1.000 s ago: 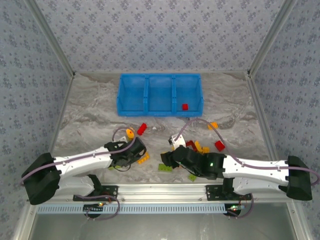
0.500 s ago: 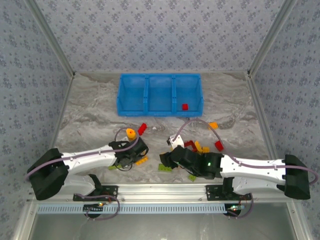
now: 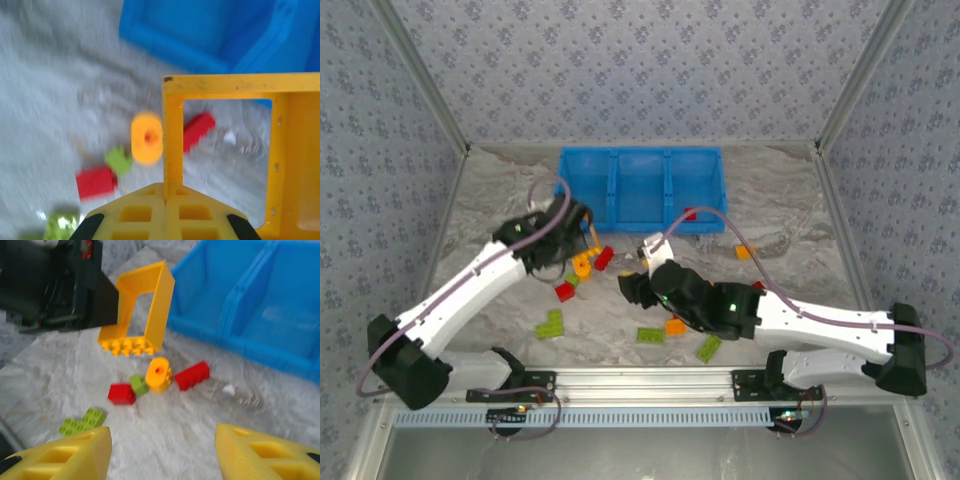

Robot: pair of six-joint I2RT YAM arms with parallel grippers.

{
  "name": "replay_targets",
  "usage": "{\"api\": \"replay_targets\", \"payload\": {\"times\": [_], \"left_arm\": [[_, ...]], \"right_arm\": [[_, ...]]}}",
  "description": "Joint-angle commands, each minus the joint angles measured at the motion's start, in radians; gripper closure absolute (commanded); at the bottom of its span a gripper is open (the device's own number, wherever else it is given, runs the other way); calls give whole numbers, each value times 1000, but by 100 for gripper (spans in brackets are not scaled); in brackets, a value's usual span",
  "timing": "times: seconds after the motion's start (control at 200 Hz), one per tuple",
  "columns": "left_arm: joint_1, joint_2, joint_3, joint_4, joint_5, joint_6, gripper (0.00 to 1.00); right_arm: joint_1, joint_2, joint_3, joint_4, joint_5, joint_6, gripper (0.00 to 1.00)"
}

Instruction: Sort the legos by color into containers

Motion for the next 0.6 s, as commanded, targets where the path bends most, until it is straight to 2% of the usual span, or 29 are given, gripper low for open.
{"api": "replay_targets", "payload": {"times": [0.0, 0.14, 0.27, 0.445, 0.595], "left_arm": [[127, 140, 136, 4, 100, 356, 100], [234, 372, 348, 68, 146, 526, 100], [290, 552, 506, 104, 213, 569, 100], [300, 775, 703, 68, 215, 612, 100], [313, 885, 801, 64, 199, 620, 100]], "right_arm": [[-21, 98, 106, 24, 126, -132, 40], [-43, 252, 227, 147, 189, -252, 39], [-50, 370, 322, 253, 235, -342, 38], [-34, 514, 437, 321, 285, -421, 37], [-19, 594, 519, 323, 308, -437, 37]]}}
